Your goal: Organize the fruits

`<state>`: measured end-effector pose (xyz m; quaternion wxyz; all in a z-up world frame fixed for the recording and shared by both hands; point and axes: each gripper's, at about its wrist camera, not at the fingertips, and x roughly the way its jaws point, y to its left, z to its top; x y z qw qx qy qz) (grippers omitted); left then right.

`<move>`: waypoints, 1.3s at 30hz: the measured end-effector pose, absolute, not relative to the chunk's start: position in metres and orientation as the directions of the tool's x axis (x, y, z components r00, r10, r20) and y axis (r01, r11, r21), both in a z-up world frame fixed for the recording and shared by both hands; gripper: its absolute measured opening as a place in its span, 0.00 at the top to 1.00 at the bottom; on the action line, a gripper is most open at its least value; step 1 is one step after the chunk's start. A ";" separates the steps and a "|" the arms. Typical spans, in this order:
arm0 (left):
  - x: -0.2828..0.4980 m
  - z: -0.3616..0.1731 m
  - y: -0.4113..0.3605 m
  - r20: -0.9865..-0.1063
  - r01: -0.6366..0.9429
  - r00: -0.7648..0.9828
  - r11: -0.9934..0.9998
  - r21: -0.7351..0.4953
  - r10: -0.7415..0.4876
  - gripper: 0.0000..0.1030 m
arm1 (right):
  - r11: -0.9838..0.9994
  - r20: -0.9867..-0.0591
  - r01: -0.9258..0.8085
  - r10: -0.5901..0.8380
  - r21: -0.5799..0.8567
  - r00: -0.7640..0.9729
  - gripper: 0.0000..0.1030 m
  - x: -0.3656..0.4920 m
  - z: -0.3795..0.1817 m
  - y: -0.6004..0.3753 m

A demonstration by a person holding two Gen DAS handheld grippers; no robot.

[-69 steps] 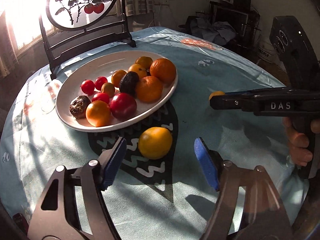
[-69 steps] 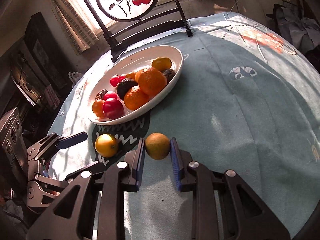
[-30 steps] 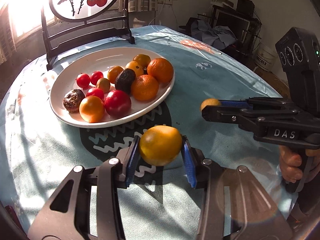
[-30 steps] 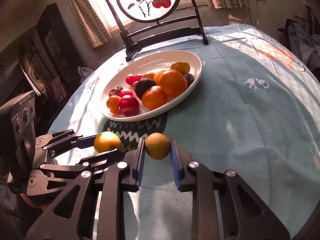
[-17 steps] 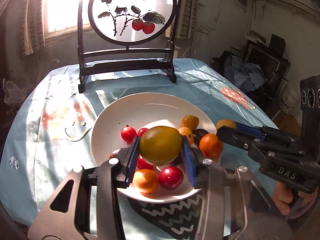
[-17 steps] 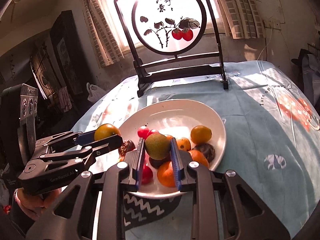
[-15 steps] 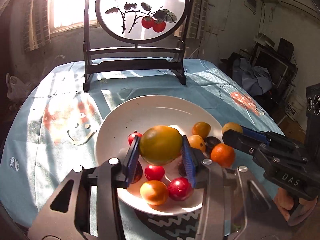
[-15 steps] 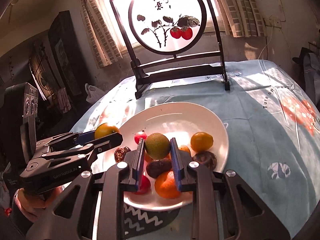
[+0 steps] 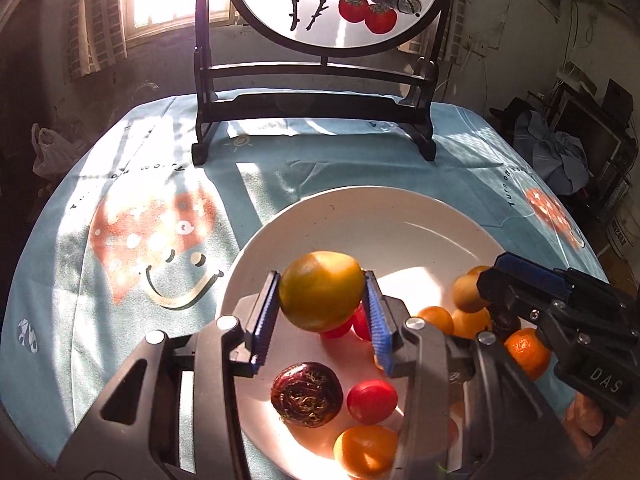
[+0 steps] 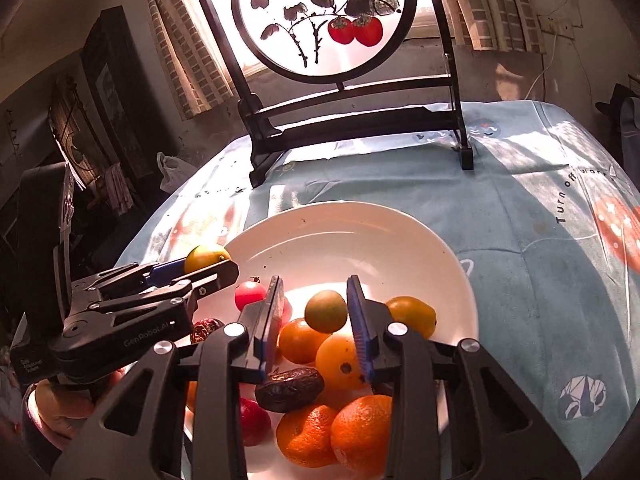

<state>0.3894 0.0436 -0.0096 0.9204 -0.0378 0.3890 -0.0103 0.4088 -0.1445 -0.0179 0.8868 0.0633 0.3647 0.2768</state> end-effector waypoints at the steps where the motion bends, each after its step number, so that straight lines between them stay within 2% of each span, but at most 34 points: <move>1: 0.386 -0.006 0.043 -0.704 -0.018 0.709 0.998 -0.061 -0.030 0.41 | 0.839 -0.614 -0.445 0.536 0.312 0.580 0.54 0.407 -0.017 -0.144; 2: 0.381 -0.001 0.043 -0.686 -0.034 0.727 0.999 -0.041 -0.004 0.24 | 0.842 -0.616 -0.442 0.532 0.311 0.581 0.44 0.405 -0.016 -0.144; 3: 0.374 0.005 0.043 -0.665 -0.051 0.747 0.998 -0.020 0.025 0.17 | 0.843 -0.615 -0.439 0.530 0.311 0.584 0.41 0.402 -0.014 -0.145; 4: 0.368 0.011 0.043 -0.646 -0.058 0.762 0.998 -0.006 0.041 0.15 | 0.843 -0.609 -0.438 0.531 0.312 0.589 0.37 0.398 -0.011 -0.146; 7: 0.346 0.028 0.043 -0.615 -0.059 0.787 0.998 0.011 0.054 0.05 | 0.837 -0.601 -0.446 0.542 0.319 0.588 0.36 0.382 -0.003 -0.151; 9: 0.329 0.036 0.042 -0.598 -0.053 0.800 0.999 0.014 0.051 0.02 | 0.832 -0.604 -0.450 0.549 0.325 0.578 0.30 0.368 0.001 -0.154; 11: 0.311 0.040 0.040 -0.597 -0.037 0.802 0.999 0.014 0.038 0.02 | 0.828 -0.604 -0.458 0.554 0.324 0.573 0.01 0.351 0.004 -0.156; 18: 0.244 0.022 0.034 -0.608 -0.017 0.793 1.000 0.008 0.018 0.02 | 0.837 -0.573 -0.509 0.521 0.199 0.633 0.01 0.269 -0.005 -0.169; 24: 0.209 -0.003 0.030 -0.627 -0.020 0.778 0.999 0.026 0.032 0.02 | 0.851 -0.615 -0.505 0.476 0.143 0.628 0.01 0.226 -0.031 -0.179; 39: 0.200 -0.011 0.032 -0.626 -0.033 0.779 0.999 0.026 0.042 0.02 | 0.868 -0.624 -0.488 0.432 0.092 0.651 0.01 0.219 -0.035 -0.178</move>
